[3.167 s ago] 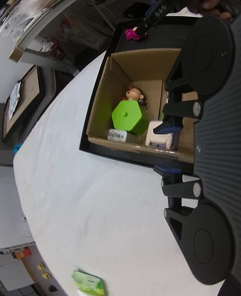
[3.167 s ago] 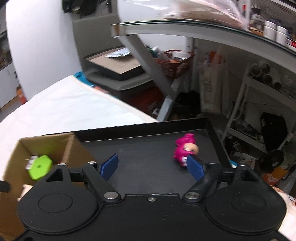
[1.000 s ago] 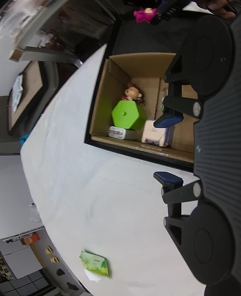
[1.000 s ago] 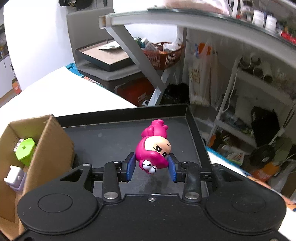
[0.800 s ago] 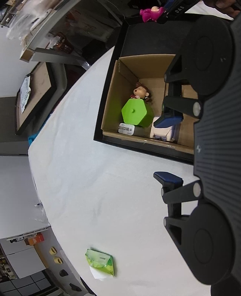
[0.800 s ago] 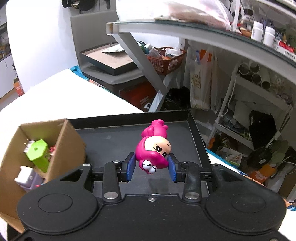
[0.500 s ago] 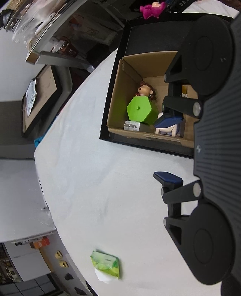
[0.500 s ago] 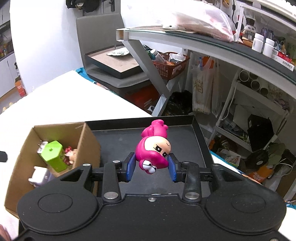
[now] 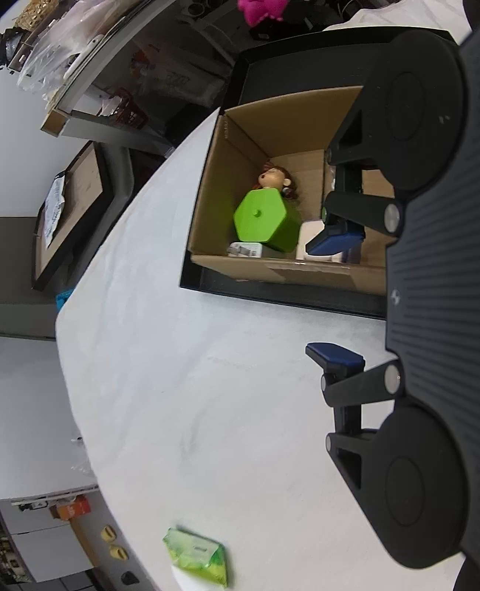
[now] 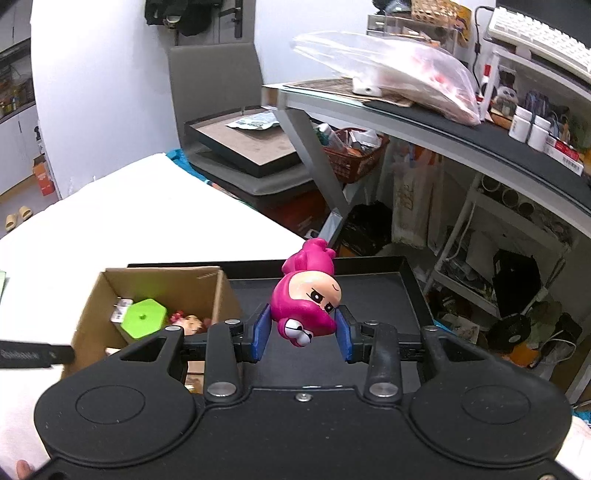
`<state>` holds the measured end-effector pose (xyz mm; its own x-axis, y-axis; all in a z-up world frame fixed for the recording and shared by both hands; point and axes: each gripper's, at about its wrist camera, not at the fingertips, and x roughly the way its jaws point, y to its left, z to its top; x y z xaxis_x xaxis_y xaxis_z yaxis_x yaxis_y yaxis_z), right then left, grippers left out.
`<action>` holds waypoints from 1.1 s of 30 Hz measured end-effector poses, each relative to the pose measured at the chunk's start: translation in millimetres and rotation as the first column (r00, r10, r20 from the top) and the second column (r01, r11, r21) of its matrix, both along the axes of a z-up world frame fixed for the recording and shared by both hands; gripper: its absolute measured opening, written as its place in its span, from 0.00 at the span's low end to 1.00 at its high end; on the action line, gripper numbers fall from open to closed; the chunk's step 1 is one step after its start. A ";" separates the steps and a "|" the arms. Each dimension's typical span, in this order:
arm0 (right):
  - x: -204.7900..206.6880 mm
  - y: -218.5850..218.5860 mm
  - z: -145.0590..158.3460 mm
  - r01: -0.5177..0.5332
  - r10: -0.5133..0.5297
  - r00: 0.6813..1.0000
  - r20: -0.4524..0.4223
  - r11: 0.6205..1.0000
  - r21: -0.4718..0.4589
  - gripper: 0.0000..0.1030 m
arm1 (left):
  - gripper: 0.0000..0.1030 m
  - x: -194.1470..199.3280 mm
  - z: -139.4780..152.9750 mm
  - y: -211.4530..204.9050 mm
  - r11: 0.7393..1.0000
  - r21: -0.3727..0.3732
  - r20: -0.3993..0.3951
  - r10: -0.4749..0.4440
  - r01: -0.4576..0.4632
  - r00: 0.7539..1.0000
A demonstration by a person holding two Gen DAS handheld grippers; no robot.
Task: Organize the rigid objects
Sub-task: 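Carry the pink figurine with the right tool and release it into the box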
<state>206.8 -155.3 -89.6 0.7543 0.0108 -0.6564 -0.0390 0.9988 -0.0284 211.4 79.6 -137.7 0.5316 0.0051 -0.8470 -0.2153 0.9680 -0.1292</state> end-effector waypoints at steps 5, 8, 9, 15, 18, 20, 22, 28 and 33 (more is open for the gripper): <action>-0.2 16.5 3.7 -0.007 0.007 1.000 0.004 1.000 0.002 0.36 | 0.49 -1.1 -8.6 5.2 1.000 -0.029 -0.012 -0.008 0.008 1.000; 0.4 28.1 3.9 -0.020 0.021 1.000 -0.004 1.000 0.010 0.36 | 0.49 0.2 -14.1 5.4 0.999 -0.039 -0.026 -0.019 0.018 0.999; -0.2 32.5 3.6 -0.029 0.029 1.000 -0.004 1.000 0.002 0.36 | 0.49 0.5 -15.9 5.8 0.999 -0.044 -0.031 -0.020 0.019 0.999; 2.4 53.5 1.4 -0.062 0.062 0.998 -0.017 0.998 -0.005 0.36 | 0.49 1.4 -22.8 9.6 0.997 -0.076 -0.045 -0.020 0.017 0.999; 5.1 62.1 -0.5 -0.082 0.081 0.996 -0.027 0.997 -0.013 0.36 | 0.49 2.5 -27.1 11.1 0.995 -0.099 -0.053 -0.016 0.011 0.998; 6.9 67.2 -1.9 -0.096 0.095 0.995 -0.038 0.995 -0.014 0.36 | 0.49 3.7 -29.3 12.2 0.994 -0.111 -0.062 -0.010 0.003 0.998; 8.0 73.4 -4.1 -0.114 0.113 0.992 -0.052 0.993 -0.014 0.36 | 0.49 4.8 -30.2 12.5 0.992 -0.123 -0.060 -0.005 -0.003 0.998; 14.2 92.4 -17.8 -0.166 0.165 0.981 -0.100 0.986 -0.006 0.36 | 0.48 4.4 -36.4 13.7 0.984 -0.179 -0.069 -0.005 -0.007 0.998; 16.8 100.6 -29.4 -0.174 0.172 0.975 -0.140 0.985 0.000 0.36 | 0.26 4.6 -42.8 16.6 0.970 -0.240 -0.080 0.006 -0.025 0.997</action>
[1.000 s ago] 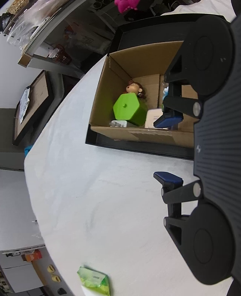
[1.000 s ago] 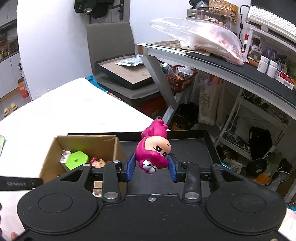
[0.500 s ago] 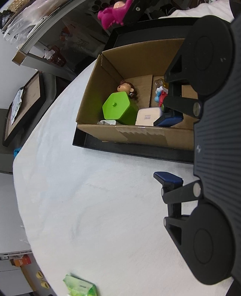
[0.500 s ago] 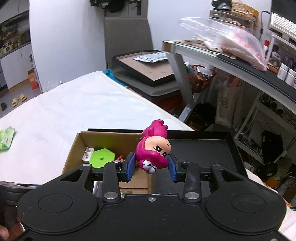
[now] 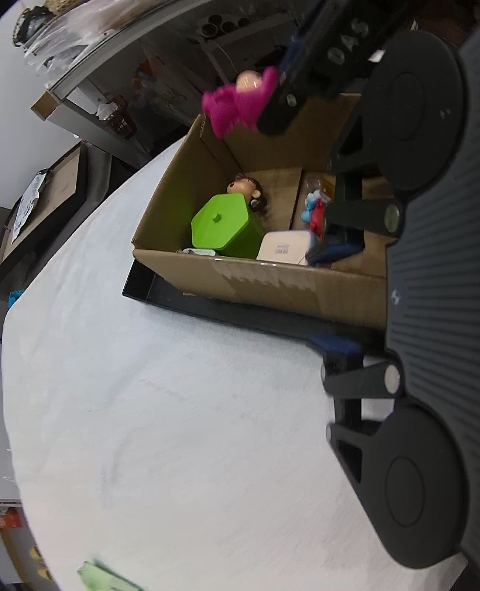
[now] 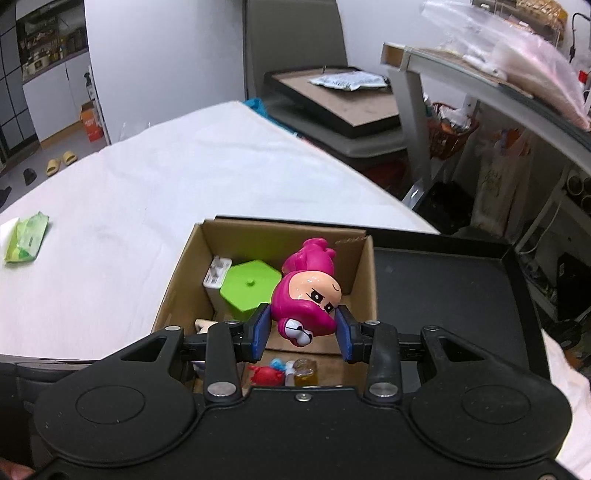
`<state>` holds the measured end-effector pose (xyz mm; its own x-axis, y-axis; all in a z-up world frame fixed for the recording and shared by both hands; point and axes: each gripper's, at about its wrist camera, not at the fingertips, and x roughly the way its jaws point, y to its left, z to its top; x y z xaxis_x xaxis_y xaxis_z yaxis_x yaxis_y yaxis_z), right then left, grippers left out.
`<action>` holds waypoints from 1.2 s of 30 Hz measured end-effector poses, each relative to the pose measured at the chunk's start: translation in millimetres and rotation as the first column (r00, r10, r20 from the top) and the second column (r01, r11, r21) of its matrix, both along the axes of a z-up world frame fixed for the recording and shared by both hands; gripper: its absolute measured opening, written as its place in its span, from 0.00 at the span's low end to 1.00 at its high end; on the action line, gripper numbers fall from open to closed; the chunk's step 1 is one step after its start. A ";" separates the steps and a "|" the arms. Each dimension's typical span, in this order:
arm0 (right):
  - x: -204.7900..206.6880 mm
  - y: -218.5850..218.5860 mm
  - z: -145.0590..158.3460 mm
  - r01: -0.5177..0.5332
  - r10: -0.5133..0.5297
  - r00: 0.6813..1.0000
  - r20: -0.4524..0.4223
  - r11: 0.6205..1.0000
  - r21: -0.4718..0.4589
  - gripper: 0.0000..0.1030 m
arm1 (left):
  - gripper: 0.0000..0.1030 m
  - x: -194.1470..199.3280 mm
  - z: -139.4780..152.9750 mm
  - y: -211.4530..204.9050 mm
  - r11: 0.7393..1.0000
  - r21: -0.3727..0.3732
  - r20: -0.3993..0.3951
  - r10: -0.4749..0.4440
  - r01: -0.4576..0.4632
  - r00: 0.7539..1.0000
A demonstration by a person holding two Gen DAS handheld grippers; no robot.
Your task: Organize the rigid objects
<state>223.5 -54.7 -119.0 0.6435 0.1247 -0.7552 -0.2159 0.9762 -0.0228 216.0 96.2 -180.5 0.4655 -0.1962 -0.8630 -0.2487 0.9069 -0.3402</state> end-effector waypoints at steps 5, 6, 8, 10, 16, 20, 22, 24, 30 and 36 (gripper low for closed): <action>2.2 5.9 -8.1 -0.016 0.016 1.000 -0.023 1.000 -0.006 0.36 | 0.19 -0.9 -1.2 -1.3 1.000 -0.014 0.004 -0.008 0.008 1.000; 3.1 6.7 -9.4 -0.018 0.017 0.999 -0.027 1.000 -0.006 0.36 | 0.19 -1.1 -1.2 -1.2 1.000 -0.015 0.004 -0.007 0.007 1.000; 4.5 8.2 -12.1 -0.019 0.019 0.999 -0.033 1.000 -0.004 0.36 | 0.19 -0.8 -1.8 -0.1 1.000 -0.023 0.002 0.000 0.000 1.000; 6.4 9.6 -14.4 -0.020 0.020 0.999 -0.039 1.000 -0.004 0.36 | 0.19 -0.3 -2.6 1.2 0.999 -0.032 0.000 0.005 -0.005 1.000; 13.6 8.2 -23.9 -0.011 0.013 0.996 -0.092 1.000 0.022 0.40 | 0.20 0.8 -4.5 3.8 0.999 -0.049 -0.004 0.007 -0.007 1.000; 10.6 -0.5 -22.6 0.012 -0.008 0.995 -0.097 0.999 0.038 0.40 | 0.20 1.9 -4.6 4.2 0.999 -0.053 -0.004 0.008 -0.008 1.000; 8.0 -4.4 -20.6 0.018 -0.014 0.995 -0.095 0.999 0.039 0.40 | 0.20 2.1 -4.4 4.5 0.998 -0.054 -0.006 0.009 -0.010 1.000; 5.4 -7.0 -18.4 0.021 -0.017 0.996 -0.093 0.999 0.041 0.40 | 0.20 2.4 -4.4 4.5 0.999 -0.053 -0.007 0.008 -0.009 1.000; -0.3 -16.8 -11.4 0.031 -0.025 0.996 -0.089 0.998 0.057 0.40 | 0.20 1.6 -3.9 2.7 0.999 -0.040 -0.002 0.007 -0.007 1.000; -7.2 -29.2 3.4 0.029 -0.023 0.996 -0.082 0.997 0.070 0.47 | 0.20 0.5 -0.1 -4.4 1.000 -0.002 -0.012 -0.002 0.002 1.000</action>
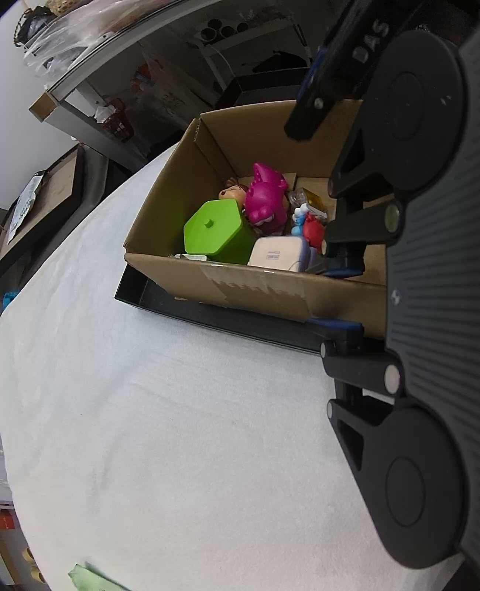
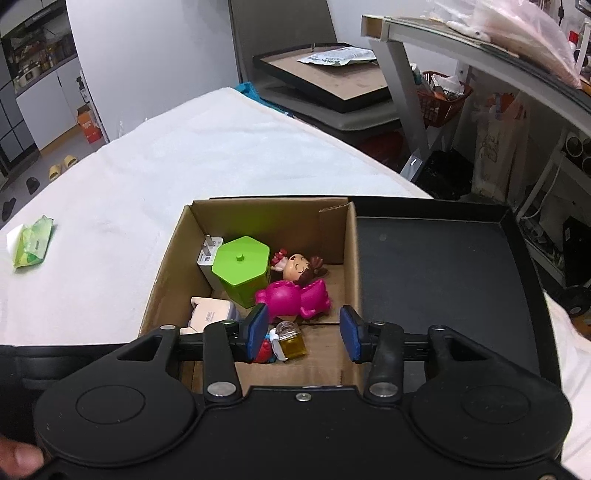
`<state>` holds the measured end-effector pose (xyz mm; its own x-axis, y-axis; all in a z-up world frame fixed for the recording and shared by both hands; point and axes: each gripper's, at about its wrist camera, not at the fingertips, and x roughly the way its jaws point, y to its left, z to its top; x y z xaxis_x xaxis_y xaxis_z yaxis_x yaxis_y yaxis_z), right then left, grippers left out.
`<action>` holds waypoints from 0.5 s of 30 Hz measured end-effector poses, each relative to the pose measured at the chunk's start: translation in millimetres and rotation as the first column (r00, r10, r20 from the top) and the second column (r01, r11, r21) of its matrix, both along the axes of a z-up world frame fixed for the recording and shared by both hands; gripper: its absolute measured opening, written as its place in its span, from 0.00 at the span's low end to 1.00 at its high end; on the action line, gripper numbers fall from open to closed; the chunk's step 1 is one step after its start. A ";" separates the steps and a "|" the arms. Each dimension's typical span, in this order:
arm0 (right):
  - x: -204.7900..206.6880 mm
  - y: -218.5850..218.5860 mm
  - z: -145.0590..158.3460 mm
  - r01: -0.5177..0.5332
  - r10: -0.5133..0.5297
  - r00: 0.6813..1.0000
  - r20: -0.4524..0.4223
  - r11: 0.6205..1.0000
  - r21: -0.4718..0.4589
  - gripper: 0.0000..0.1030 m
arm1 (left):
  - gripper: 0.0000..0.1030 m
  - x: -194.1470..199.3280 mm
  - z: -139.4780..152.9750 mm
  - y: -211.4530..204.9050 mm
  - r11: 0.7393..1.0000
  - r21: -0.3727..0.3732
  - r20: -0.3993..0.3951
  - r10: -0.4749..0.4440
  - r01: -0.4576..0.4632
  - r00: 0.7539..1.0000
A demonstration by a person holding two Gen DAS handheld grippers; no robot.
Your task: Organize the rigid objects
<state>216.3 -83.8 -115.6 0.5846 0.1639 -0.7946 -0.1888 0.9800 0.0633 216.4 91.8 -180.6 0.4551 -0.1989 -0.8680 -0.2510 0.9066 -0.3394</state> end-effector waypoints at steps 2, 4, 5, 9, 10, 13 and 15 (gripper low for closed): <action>-2.5 -3.5 4.1 -0.017 0.017 1.000 -0.011 1.000 0.000 0.53 | 0.20 0.1 5.2 -4.8 0.999 0.036 0.009 -0.008 0.008 1.000; -6.5 -7.3 9.2 -0.026 0.026 1.000 -0.005 1.000 -0.004 0.57 | 0.20 -0.7 8.1 -6.6 0.999 0.043 0.008 -0.007 0.006 1.000; -8.8 -9.4 11.5 -0.028 0.027 1.000 -0.003 1.000 -0.005 0.59 | 0.20 -1.7 9.2 -7.4 0.998 0.055 0.006 -0.008 0.007 1.000; -18.6 -24.3 20.4 -0.018 0.018 1.000 0.011 1.000 0.010 0.73 | 0.23 -4.1 14.3 -11.8 0.994 0.110 -0.011 -0.016 0.017 1.000; -21.3 -29.3 22.4 -0.012 0.012 1.000 0.015 1.000 0.012 0.77 | 0.23 -4.9 16.6 -12.0 0.993 0.113 -0.012 -0.014 0.015 1.000; -29.1 -46.3 27.2 0.016 -0.017 1.000 0.025 0.999 0.033 0.86 | 0.26 -5.7 24.8 -17.0 0.989 0.148 -0.026 -0.019 0.023 0.999; -34.1 -57.0 29.9 0.030 -0.031 0.999 0.028 0.999 0.045 0.87 | 0.31 -7.7 30.1 -22.4 0.985 0.170 -0.036 -0.032 0.037 0.999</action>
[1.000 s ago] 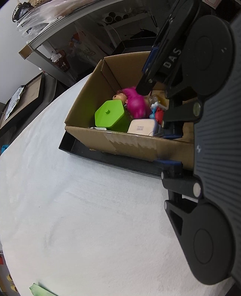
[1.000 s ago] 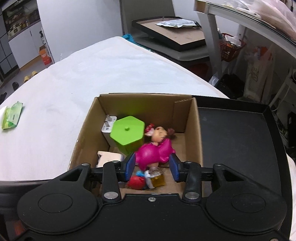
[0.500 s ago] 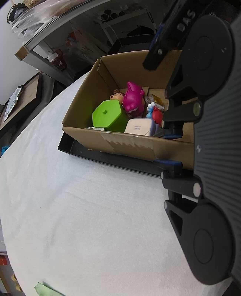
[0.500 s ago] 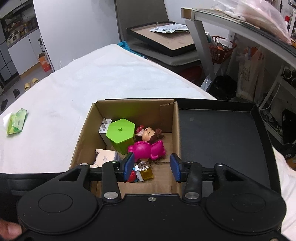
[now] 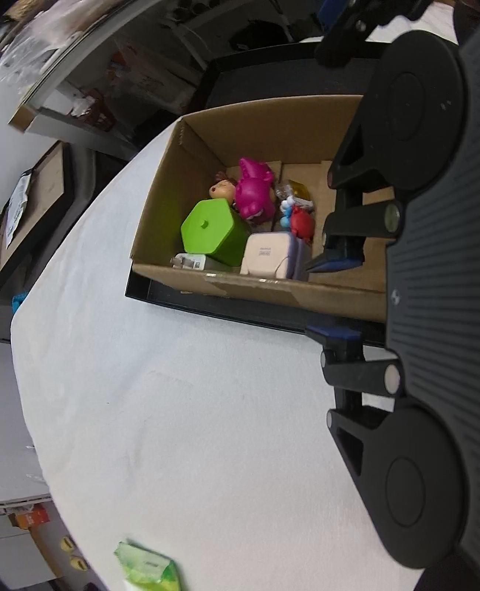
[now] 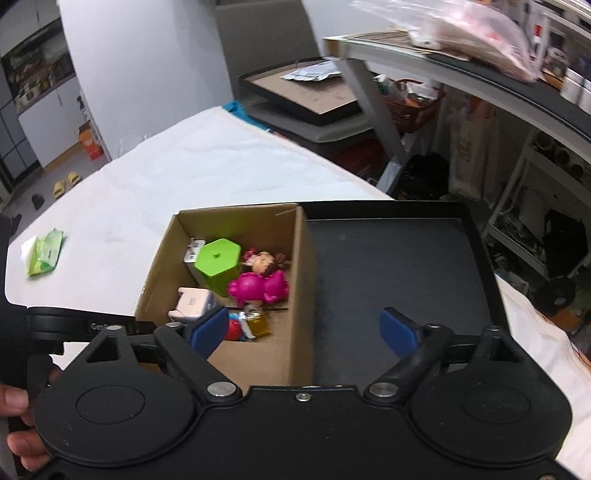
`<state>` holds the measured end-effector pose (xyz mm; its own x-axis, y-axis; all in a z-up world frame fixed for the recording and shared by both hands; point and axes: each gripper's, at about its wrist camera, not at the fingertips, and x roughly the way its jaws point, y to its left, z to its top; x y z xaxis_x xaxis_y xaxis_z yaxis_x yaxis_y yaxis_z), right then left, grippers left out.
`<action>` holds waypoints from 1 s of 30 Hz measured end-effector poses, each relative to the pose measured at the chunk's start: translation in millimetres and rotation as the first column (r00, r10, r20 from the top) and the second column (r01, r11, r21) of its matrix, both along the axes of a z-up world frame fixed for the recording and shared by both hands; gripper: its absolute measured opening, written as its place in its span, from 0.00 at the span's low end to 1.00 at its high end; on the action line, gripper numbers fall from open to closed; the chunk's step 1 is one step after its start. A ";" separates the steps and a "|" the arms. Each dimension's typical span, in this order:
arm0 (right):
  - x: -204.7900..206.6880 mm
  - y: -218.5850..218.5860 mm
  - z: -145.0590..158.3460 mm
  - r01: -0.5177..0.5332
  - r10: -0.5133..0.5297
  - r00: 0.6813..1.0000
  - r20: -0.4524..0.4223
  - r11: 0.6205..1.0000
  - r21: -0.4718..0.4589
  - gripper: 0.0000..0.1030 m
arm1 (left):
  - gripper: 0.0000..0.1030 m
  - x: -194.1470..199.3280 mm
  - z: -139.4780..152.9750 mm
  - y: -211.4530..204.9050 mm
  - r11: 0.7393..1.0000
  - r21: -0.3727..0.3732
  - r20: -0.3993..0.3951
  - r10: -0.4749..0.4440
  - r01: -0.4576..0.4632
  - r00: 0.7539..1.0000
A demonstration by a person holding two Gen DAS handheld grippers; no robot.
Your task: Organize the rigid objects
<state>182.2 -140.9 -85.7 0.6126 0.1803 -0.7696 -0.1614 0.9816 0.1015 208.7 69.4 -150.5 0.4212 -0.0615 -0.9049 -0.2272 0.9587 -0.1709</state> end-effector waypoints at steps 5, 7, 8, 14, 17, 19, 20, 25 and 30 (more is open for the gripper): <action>-9.7 -25.4 3.1 0.055 -0.055 0.999 0.001 0.998 -0.006 0.94 | 0.45 -7.9 16.7 -16.4 0.999 0.026 0.001 -0.024 0.024 1.000; -13.4 -37.1 4.4 0.077 -0.077 0.997 0.002 0.997 0.015 0.97 | 0.51 -11.6 23.2 -23.8 0.999 0.039 0.003 -0.037 0.037 0.999; -15.5 -42.6 4.8 0.085 -0.085 0.996 0.003 0.996 0.027 0.99 | 0.53 -13.2 25.9 -26.9 0.998 0.043 0.004 -0.041 0.041 0.999; -27.5 -68.9 6.6 0.110 -0.108 0.994 -0.020 0.990 0.084 1.00 | 0.59 -26.9 38.4 -42.6 0.994 0.105 0.000 -0.035 0.035 0.999; -34.6 -79.0 9.7 0.118 -0.117 0.993 -0.016 0.987 0.106 1.00 | 0.59 -35.7 45.2 -49.4 0.993 0.107 0.001 -0.040 0.040 0.999; -39.2 -84.6 12.9 0.123 -0.123 0.992 -0.011 0.985 0.118 1.00 | 0.59 -42.4 51.2 -53.4 0.994 0.102 0.010 -0.045 0.044 0.999; -41.9 -87.0 14.8 0.124 -0.123 0.992 -0.009 0.985 0.121 1.00 | 0.59 -45.8 55.0 -55.9 0.994 0.101 0.015 -0.047 0.046 0.999; -54.7 -99.4 27.8 0.112 -0.116 0.993 0.015 0.983 0.147 1.00 | 0.59 -61.7 76.2 -63.0 0.994 0.112 0.056 -0.024 0.018 0.998; -68.7 -113.2 41.2 0.130 -0.138 0.989 0.042 0.978 0.161 1.00 | 0.79 -74.0 96.0 -70.2 0.994 0.102 0.077 -0.038 0.030 0.996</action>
